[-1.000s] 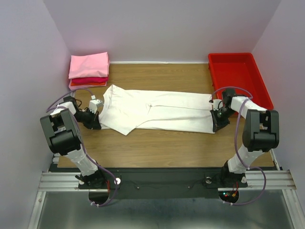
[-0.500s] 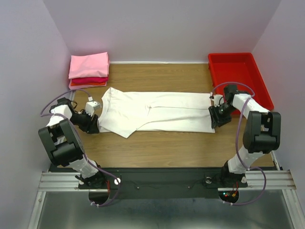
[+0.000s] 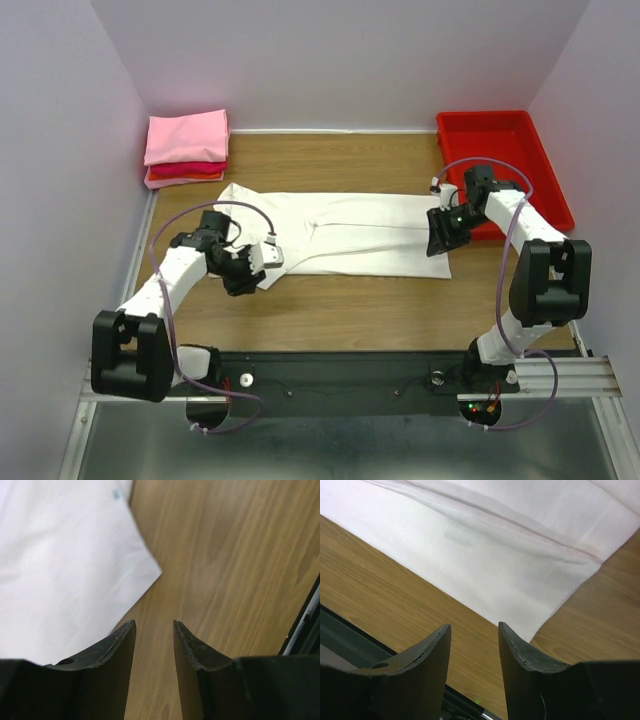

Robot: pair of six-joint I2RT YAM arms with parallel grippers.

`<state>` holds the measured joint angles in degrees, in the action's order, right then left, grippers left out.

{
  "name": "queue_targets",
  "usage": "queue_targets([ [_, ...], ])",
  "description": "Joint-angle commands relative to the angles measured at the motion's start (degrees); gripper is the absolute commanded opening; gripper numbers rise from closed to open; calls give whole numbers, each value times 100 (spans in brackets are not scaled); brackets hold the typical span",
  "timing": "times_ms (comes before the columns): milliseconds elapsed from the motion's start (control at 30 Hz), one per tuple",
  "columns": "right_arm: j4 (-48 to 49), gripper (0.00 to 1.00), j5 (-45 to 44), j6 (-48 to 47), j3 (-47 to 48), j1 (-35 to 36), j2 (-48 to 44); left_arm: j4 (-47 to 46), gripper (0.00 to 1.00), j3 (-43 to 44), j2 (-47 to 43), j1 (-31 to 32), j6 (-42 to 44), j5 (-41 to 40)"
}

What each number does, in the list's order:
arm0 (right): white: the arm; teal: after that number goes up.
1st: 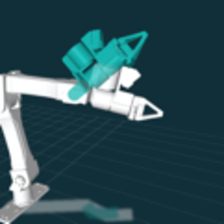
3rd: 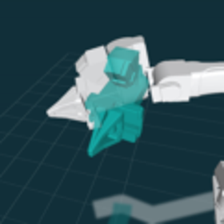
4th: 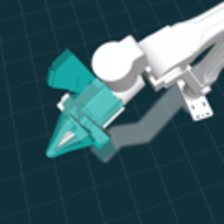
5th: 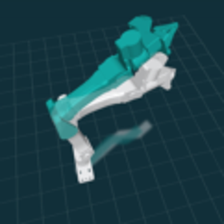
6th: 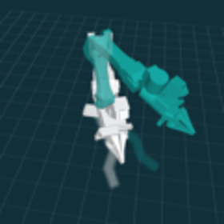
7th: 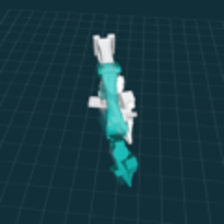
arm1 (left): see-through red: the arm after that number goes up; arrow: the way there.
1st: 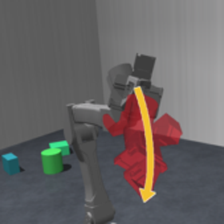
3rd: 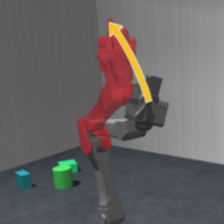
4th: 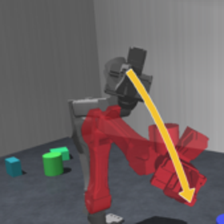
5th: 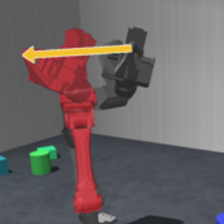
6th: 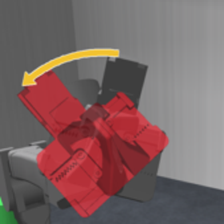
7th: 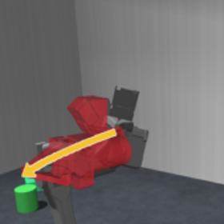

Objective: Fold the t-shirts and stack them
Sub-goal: Fold the tshirt

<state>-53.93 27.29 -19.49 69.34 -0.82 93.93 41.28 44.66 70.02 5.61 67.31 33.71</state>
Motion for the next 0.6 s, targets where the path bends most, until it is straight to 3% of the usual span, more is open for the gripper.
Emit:
queue_targets([
  [0,93,48,146,164,211,29,46,-734,47,-107,379,694,-613,-418],
  [167,102,48,-22,138,282,29,82,-1254,49,-169,872,1249,-965,-655],
  [400,111,47,-189,85,369,29,152,-1658,49,-177,1593,1399,-1237,-822],
  [467,111,47,-189,77,378,29,178,-1728,42,-169,1778,1399,-1308,-910],
  [567,93,46,-180,68,396,29,196,-1528,13,-3,1866,1408,-1299,-998],
])
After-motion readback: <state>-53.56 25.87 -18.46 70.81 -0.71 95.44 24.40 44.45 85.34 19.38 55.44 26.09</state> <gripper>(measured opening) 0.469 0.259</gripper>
